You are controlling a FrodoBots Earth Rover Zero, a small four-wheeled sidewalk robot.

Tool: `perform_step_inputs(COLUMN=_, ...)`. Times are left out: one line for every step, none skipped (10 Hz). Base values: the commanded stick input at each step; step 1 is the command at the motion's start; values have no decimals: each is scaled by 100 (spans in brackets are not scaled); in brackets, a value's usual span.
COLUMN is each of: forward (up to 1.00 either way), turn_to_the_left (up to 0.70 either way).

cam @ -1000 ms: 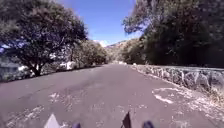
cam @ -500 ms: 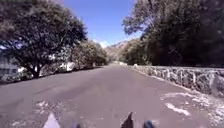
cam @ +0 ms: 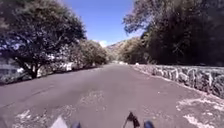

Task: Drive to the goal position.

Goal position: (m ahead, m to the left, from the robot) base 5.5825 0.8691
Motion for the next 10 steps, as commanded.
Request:
perform_step_inputs(forward=85, turn_to_the_left=0)
perform_step_inputs(forward=85, turn_to_the_left=0)
perform_step_inputs(forward=85, turn_to_the_left=0)
perform_step_inputs(forward=85, turn_to_the_left=0)
perform_step_inputs(forward=85, turn_to_the_left=0)
perform_step_inputs(forward=85, turn_to_the_left=0)
perform_step_inputs(forward=85, turn_to_the_left=0)
perform_step_inputs(forward=85, turn_to_the_left=0)
perform_step_inputs(forward=85, turn_to_the_left=0)
perform_step_inputs(forward=85, turn_to_the_left=0)
